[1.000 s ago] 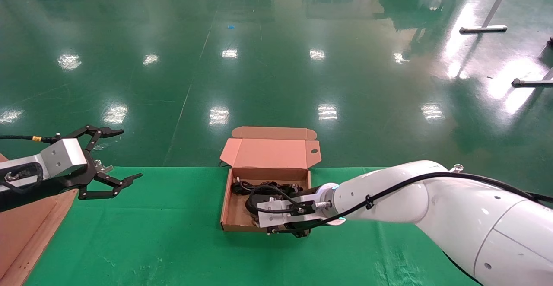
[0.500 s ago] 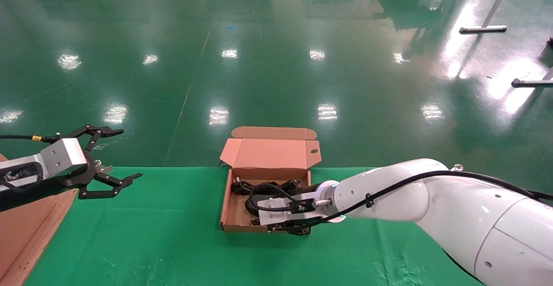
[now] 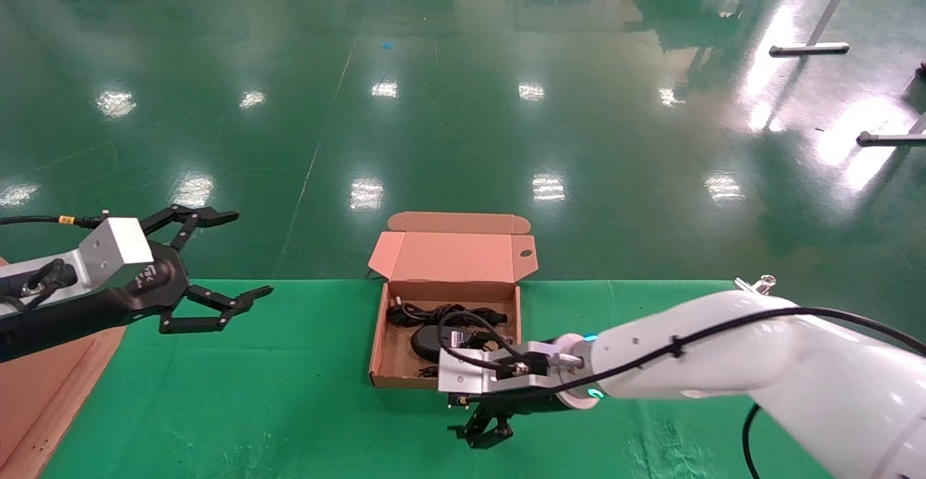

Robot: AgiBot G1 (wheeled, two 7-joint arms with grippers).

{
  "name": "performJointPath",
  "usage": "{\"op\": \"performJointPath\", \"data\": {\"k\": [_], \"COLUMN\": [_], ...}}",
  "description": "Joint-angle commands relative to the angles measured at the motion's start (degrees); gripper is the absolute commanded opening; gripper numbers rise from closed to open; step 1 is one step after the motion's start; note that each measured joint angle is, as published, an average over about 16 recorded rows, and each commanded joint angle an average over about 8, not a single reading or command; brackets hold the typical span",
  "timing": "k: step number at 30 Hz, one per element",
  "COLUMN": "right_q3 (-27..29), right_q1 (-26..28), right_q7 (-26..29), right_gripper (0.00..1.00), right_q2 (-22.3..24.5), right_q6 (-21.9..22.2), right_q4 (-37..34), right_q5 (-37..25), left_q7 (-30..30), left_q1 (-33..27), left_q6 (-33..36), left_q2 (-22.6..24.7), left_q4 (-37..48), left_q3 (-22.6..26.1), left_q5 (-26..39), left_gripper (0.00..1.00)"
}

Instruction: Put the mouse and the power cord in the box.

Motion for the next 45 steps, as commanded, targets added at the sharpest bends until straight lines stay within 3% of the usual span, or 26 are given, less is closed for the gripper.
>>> {"op": "performJointPath", "data": {"k": [1,45], "right_q3": [2.45,56.06], "right_q1": [-1.15,-26.3], "right_q7": [0.23,5.19], "right_gripper": [1.0,1.0], "right_q2": [1.46,33.37], "right_q6": [-1.65,-37.72], "right_q4": [1.15,26.37], "right_q5": [1.47,33.78], "left_q7": [-2.19,-50.12], "left_q1": [1.03,23.52], "left_q6": [0.33,7.6], "left_q2": [-0.37,-8.45], "left_q4": [-2.43,-55.4], "left_q3": [-1.05,-23.88], "left_q5": [-0.14,-3.21], "left_gripper": [1.0,1.0]}}
